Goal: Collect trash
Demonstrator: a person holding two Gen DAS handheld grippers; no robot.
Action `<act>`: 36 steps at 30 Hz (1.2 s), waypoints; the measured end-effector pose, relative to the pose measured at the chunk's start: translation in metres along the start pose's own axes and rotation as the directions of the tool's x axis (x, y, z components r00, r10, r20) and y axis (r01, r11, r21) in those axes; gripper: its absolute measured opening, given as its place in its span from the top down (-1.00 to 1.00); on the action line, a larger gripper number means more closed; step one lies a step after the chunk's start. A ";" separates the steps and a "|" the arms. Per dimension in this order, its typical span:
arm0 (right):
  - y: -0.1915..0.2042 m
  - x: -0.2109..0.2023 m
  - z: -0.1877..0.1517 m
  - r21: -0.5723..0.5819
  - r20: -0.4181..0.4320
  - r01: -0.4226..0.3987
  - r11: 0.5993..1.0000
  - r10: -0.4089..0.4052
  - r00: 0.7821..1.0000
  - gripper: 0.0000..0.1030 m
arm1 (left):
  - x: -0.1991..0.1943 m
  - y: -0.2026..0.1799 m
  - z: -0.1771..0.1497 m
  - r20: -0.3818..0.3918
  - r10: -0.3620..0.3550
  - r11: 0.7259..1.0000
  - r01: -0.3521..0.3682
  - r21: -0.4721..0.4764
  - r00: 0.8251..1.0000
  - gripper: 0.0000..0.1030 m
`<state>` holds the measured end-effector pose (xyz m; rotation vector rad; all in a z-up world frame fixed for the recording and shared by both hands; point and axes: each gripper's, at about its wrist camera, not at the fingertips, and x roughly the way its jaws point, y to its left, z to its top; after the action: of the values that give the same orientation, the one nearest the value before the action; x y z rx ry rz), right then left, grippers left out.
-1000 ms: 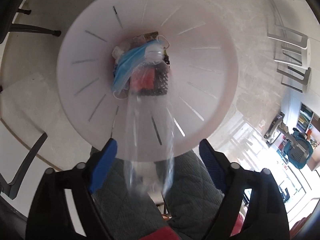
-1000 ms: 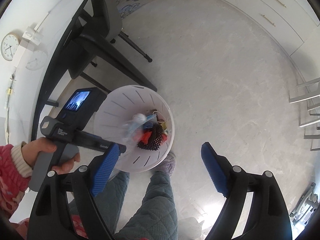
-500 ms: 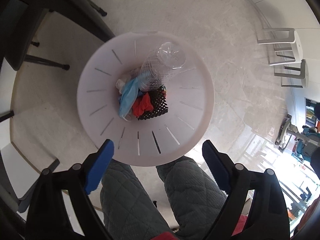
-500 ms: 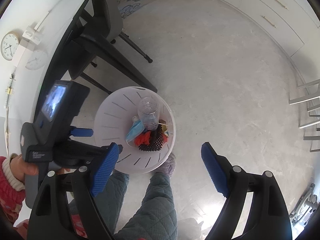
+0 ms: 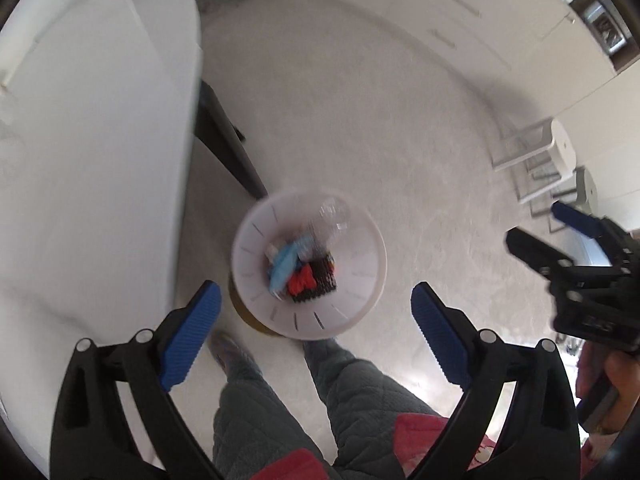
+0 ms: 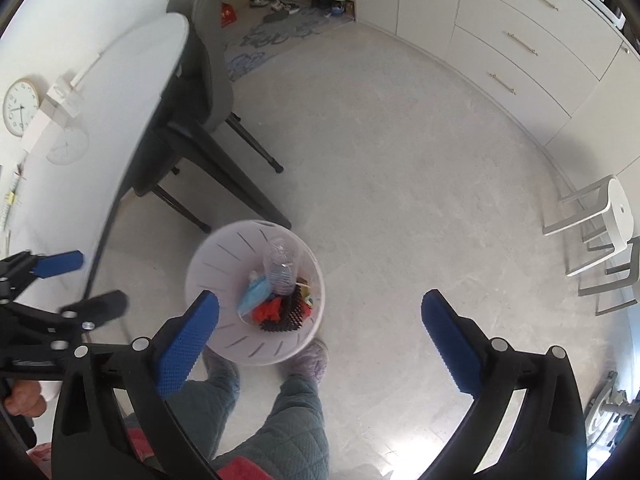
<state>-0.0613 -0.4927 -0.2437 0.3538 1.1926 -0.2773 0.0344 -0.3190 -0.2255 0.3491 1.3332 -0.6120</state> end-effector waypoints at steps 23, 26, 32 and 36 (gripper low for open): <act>0.311 -0.173 0.087 -0.452 0.370 -0.122 0.884 0.310 0.876 -0.95 | -0.282 0.215 -0.052 0.415 0.442 0.842 -0.209 -0.498 0.795 -0.85; 0.331 -0.195 0.094 -0.474 0.415 -0.117 0.873 0.338 0.845 -0.95 | -0.304 0.236 -0.063 0.436 0.487 0.813 -0.209 -0.544 0.757 -0.85; 0.353 -0.221 0.099 -0.472 0.474 -0.095 0.877 0.343 0.811 -0.95 | -0.334 0.262 -0.085 0.451 0.552 0.771 -0.224 -0.596 0.701 -0.85; 0.362 -0.222 0.097 -0.471 0.481 -0.092 0.878 0.342 0.807 -0.95 | -0.336 0.270 -0.090 0.451 0.549 0.768 -0.212 -0.604 0.704 -0.85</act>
<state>0.0865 -0.1972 0.0396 0.0115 0.5951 0.0980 0.0864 0.0178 0.0524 -0.0218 0.6978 0.0418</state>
